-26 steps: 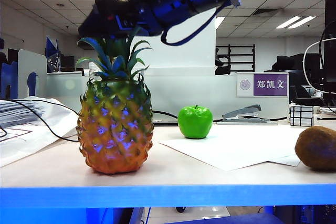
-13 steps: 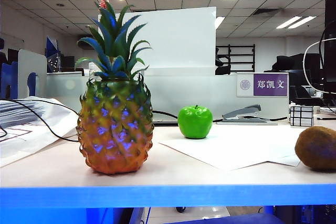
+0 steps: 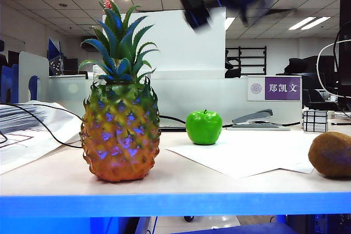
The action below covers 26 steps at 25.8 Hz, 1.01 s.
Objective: Arrange all the fruits from large to small from left to right in a row.
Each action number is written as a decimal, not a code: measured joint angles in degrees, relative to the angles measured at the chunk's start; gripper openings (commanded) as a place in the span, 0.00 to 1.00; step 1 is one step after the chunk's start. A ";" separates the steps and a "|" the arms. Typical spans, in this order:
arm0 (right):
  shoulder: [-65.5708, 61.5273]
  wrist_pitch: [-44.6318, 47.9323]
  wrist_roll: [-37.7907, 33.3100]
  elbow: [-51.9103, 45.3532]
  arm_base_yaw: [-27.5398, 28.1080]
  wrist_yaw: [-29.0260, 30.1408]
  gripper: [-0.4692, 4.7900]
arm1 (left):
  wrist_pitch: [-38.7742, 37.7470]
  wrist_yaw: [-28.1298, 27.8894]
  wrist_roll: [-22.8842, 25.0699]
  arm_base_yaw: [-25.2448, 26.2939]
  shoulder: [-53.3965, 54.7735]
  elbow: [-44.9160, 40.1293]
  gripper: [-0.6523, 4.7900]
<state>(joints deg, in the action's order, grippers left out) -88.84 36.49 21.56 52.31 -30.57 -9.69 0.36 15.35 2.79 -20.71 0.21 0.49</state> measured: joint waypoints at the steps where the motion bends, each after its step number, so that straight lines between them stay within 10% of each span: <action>1: -1.68 -0.09 -1.86 0.00 1.49 0.59 1.00 | 0.04 0.00 0.00 0.00 0.00 0.00 0.11; 26: -19.17 -1.51 -12.74 2.82 4.96 11.26 1.00 | 0.26 0.00 -0.02 0.00 0.00 0.00 0.11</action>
<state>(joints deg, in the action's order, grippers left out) -108.01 34.98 8.82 55.13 -25.61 1.56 0.62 15.35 2.76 -20.71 0.21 0.49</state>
